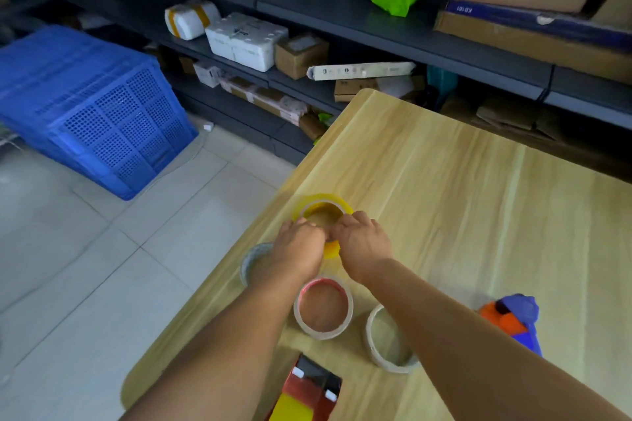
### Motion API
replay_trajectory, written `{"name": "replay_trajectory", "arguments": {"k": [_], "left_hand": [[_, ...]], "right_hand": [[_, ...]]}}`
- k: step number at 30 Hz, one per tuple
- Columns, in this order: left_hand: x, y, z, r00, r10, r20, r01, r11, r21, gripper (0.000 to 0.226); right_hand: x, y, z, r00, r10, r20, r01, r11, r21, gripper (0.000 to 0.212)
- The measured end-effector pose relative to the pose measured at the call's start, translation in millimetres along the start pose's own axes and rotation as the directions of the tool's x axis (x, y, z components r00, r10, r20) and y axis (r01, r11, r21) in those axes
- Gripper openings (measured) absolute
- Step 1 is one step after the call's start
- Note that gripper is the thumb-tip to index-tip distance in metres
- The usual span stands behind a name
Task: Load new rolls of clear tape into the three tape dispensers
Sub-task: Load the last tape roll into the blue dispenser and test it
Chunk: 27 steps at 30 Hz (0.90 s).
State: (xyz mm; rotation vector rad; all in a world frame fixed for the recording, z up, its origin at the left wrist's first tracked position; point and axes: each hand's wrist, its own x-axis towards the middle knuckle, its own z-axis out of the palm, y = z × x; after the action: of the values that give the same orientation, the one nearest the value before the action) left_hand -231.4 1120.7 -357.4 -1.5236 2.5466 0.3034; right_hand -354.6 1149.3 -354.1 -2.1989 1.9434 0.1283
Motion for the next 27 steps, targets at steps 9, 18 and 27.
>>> {"name": "replay_trajectory", "arguments": {"k": [9,18,27], "left_hand": [[-12.7,33.0,-11.8,0.960,0.221,-0.173,-0.214,0.975,0.053,0.029],[-39.2,109.0,-32.1,0.909,0.037,-0.415,-0.284,0.784,-0.552,0.079],[-71.0,166.2,-33.5,0.993,-0.099,-0.058,-0.018,0.369,-0.929,0.072]], "right_hand": [[-47.2,35.0,-1.0,0.976,0.040,-0.213,-0.027,0.998,0.062,0.027],[-134.8,66.9,-17.6,0.858,0.309,-0.411,-0.055,0.850,0.525,0.017],[-199.8,82.8,-22.6,0.811,0.475,-0.342,-0.100,0.688,0.719,0.025]]}}
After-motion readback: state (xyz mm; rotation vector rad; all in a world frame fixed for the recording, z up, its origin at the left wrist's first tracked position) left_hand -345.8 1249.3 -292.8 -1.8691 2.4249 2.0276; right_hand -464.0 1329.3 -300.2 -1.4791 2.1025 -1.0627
